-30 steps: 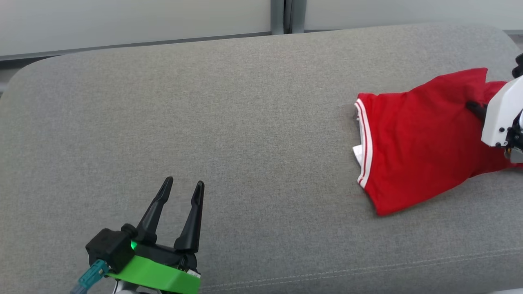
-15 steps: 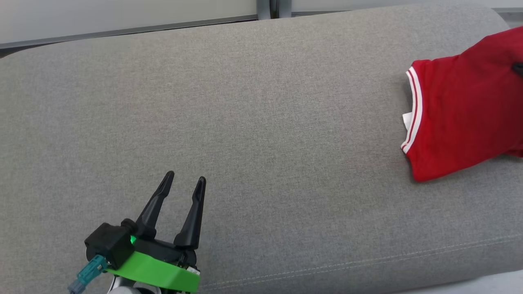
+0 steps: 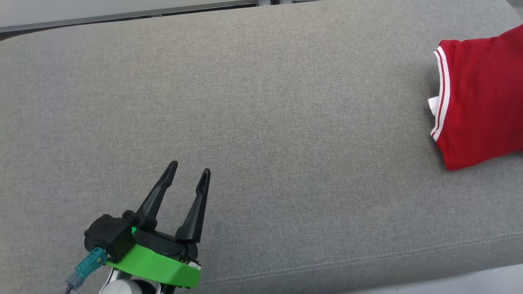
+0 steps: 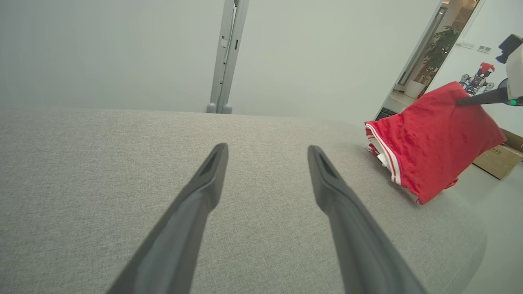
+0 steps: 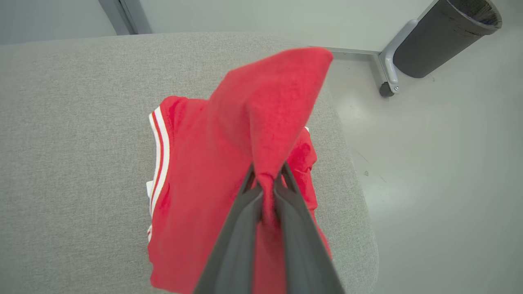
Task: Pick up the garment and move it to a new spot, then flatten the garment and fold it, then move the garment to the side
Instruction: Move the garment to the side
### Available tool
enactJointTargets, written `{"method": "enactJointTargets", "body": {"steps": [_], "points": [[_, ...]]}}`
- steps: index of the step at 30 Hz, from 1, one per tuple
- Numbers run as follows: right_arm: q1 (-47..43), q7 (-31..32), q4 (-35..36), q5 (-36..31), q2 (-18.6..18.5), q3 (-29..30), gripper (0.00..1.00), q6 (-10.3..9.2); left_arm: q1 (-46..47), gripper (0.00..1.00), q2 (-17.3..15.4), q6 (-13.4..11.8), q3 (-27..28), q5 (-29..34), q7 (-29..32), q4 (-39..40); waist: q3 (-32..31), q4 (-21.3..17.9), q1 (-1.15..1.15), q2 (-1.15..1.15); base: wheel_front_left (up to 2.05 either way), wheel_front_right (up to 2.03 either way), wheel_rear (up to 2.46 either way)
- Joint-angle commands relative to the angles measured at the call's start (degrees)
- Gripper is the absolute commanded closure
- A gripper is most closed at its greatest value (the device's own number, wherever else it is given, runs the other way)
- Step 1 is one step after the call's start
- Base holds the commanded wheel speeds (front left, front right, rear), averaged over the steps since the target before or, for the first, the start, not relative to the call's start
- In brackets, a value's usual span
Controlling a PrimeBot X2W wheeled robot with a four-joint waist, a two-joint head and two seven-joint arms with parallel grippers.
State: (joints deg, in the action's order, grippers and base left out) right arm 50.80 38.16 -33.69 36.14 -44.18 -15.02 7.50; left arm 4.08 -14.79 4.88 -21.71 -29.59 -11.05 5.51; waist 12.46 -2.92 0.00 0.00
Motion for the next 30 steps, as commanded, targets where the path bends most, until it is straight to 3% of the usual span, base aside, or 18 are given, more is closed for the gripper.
{"method": "enactJointTargets", "body": {"steps": [1, 10, 30], "points": [[0.69, -0.86, -0.4, -1.22, -0.36, 0.21, 1.0, -0.02, 0.89, 0.0, -0.45, -0.25, 0.09, 0.5, 0.37, 0.46, 1.13, 0.44, 0.0, 0.0, 0.0, 0.0, 0.0], [3.16, -5.92, -7.04, -7.67, -0.84, 3.01, 1.0, -0.03, 3.1, 0.0, -1.73, -0.76, -0.61, 1.84, 2.61, 4.17, 6.24, 1.36, 0.0, 0.0, 0.0, 0.0, 0.0], [5.5, -15.73, -19.4, -15.46, 2.0, 8.2, 1.0, -0.03, 5.64, 0.0, -3.66, -1.37, -2.43, 3.87, 6.46, 9.05, 11.93, 0.22, 0.0, 0.0, 0.0, 0.0, 0.0]]}}
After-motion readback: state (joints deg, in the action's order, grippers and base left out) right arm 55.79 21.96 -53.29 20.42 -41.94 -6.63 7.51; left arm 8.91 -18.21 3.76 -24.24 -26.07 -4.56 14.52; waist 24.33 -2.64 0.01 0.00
